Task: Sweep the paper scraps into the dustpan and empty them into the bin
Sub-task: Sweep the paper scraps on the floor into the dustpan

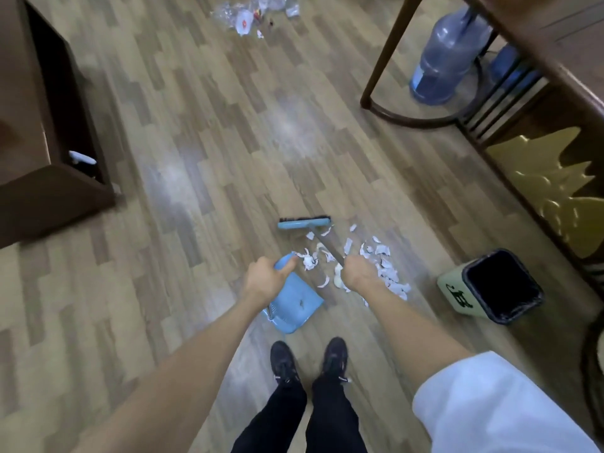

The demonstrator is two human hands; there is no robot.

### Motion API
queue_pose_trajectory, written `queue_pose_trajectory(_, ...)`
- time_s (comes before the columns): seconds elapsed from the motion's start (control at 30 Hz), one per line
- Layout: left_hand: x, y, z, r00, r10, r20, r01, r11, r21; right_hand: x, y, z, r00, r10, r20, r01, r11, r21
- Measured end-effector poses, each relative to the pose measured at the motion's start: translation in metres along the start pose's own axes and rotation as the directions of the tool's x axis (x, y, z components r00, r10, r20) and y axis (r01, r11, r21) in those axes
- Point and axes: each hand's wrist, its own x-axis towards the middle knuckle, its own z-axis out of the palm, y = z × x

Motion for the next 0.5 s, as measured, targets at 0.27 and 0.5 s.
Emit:
queue_pose_trajectory(0.27,0.071,-0.001,0.047,0.999,-0.054,-0.004,0.054,0.997,0.053,0.064,0.055,0.030,0.990,0.108,0.086,-0.114,0.990,0.079)
queue_pose_trajectory(0.5,0.061,0.021,0.072,0.998,-0.025,0.055,0.014,0.982,0.188,0.031,0.130,0.000,0.982,0.139,0.124,-0.125,0.986,-0.112)
